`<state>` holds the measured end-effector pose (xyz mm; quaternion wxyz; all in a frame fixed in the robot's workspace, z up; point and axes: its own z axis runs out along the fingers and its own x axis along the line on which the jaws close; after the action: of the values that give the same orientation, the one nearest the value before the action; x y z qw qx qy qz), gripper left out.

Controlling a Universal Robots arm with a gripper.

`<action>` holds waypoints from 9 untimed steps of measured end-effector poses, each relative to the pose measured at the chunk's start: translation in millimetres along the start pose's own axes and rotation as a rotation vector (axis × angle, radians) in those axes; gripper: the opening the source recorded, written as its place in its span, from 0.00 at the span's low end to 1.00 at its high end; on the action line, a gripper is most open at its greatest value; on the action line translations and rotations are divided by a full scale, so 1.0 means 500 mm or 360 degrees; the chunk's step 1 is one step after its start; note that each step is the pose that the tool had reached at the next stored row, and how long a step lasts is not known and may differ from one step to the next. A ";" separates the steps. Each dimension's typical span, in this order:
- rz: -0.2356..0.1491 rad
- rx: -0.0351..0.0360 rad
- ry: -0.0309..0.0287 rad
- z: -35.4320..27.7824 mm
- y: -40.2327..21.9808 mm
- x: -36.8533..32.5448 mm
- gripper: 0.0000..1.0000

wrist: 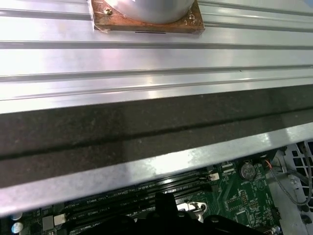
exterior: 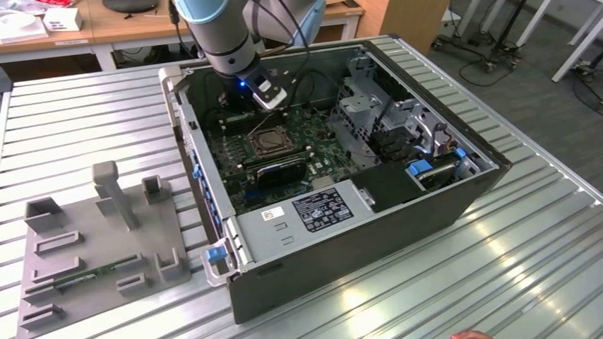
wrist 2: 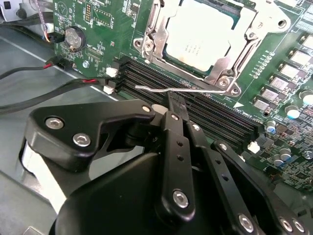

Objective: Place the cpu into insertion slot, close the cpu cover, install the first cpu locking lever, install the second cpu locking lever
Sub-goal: 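Install the first cpu locking lever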

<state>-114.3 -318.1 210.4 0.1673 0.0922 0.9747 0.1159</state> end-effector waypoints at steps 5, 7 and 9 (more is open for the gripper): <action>0.0000 0.0000 -0.00011 0.003 -0.001 -0.001 0.11; 0.0000 0.0000 -0.00015 0.005 -0.001 -0.002 0.11; 0.0000 0.0000 -0.00020 0.007 -0.002 -0.003 0.11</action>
<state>-111.8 -318.8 207.7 0.1679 0.0921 0.9746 0.1159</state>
